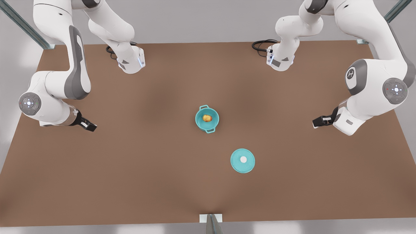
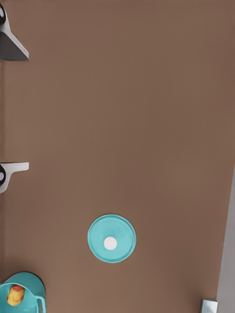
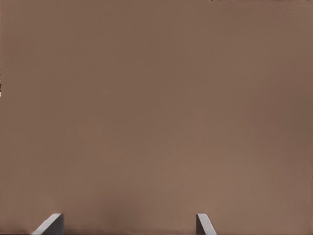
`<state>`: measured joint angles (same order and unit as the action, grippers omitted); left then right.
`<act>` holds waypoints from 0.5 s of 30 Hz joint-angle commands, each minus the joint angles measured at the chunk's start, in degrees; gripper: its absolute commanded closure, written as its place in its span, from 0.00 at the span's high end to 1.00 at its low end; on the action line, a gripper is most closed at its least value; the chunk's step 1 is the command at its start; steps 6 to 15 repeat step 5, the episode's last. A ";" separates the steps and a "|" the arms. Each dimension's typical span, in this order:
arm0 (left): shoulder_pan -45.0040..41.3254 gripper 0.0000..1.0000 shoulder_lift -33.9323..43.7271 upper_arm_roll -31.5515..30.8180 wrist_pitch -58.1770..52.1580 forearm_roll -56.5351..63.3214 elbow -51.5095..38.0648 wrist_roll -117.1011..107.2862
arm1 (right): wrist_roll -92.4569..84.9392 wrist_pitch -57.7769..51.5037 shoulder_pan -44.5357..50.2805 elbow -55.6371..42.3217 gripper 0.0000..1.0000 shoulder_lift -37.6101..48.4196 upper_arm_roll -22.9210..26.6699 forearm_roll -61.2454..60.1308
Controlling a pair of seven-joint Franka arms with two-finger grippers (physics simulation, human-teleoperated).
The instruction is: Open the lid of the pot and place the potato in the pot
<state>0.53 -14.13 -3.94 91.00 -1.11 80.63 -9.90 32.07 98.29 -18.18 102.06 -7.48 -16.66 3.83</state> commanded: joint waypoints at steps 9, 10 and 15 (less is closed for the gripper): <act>0.00 1.00 0.06 -0.01 -0.03 0.14 -0.03 -0.03 | -26.00 -0.74 0.08 -0.02 1.00 -0.08 -0.13 0.03; 0.00 1.00 0.06 -0.01 -0.03 0.14 -0.03 -0.03 | -26.00 -0.74 0.08 -0.02 1.00 -0.08 -0.13 0.03; 0.00 1.00 0.06 -0.01 -0.03 0.14 -0.03 -0.03 | -26.00 -0.74 0.08 -0.02 1.00 -0.08 -0.13 0.03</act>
